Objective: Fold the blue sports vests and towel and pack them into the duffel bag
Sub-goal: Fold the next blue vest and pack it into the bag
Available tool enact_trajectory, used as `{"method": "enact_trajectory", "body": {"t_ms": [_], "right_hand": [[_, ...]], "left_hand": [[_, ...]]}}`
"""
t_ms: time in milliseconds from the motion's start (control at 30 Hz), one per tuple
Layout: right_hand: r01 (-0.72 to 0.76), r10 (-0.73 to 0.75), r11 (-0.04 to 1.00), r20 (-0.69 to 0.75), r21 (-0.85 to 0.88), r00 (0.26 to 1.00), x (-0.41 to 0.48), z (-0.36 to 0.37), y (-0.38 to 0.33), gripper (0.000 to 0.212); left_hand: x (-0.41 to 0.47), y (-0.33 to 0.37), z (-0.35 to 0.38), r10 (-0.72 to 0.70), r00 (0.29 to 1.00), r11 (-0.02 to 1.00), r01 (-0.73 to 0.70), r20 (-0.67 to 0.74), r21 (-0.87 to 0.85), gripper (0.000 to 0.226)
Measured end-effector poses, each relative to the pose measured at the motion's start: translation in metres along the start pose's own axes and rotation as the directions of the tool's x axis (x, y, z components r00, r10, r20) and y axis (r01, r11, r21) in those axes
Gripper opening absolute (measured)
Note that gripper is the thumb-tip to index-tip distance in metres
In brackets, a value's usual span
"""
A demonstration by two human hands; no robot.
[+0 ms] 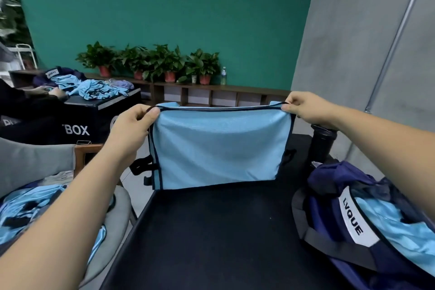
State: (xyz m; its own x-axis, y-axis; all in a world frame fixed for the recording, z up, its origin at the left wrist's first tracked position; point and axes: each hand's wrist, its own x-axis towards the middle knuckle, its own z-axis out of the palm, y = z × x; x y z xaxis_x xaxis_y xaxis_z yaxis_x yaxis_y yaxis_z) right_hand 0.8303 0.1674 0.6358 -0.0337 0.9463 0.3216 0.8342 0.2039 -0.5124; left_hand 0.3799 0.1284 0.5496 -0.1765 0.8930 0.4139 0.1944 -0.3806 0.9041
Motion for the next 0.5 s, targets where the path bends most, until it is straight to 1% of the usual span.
{"method": "enact_trajectory", "body": {"t_ms": [100, 233, 300, 400, 500], "right_hand": [[0.07, -0.069, 0.996, 0.022, -0.061, 0.997, -0.01, -0.013, -0.017, 0.019], [0.142, -0.128, 0.982, 0.112, -0.123, 0.985, -0.017, -0.021, -0.035, 0.01], [0.183, -0.152, 0.966, 0.169, -0.182, 0.974, -0.017, -0.021, -0.043, 0.008], [0.217, -0.138, 0.922, 0.252, -0.32, 0.958, -0.012, -0.013, -0.053, 0.01], [0.217, -0.092, 0.889, 0.309, -0.403, 0.947, -0.002, 0.002, -0.061, 0.014]], "left_hand": [[-0.018, 0.007, -0.011, 0.02, 0.999, 0.999, -0.019, -0.043, 0.038, 0.023], [-0.04, 0.015, -0.029, 0.026, 0.998, 0.993, -0.02, -0.049, 0.113, 0.021], [-0.049, 0.02, -0.035, 0.014, 0.998, 0.992, -0.006, -0.062, 0.124, 0.022], [-0.058, 0.027, -0.044, 0.001, 0.999, 0.995, 0.004, -0.046, 0.096, 0.022], [-0.066, 0.035, -0.054, 0.001, 0.998, 0.997, 0.004, -0.06, 0.072, 0.02]]}}
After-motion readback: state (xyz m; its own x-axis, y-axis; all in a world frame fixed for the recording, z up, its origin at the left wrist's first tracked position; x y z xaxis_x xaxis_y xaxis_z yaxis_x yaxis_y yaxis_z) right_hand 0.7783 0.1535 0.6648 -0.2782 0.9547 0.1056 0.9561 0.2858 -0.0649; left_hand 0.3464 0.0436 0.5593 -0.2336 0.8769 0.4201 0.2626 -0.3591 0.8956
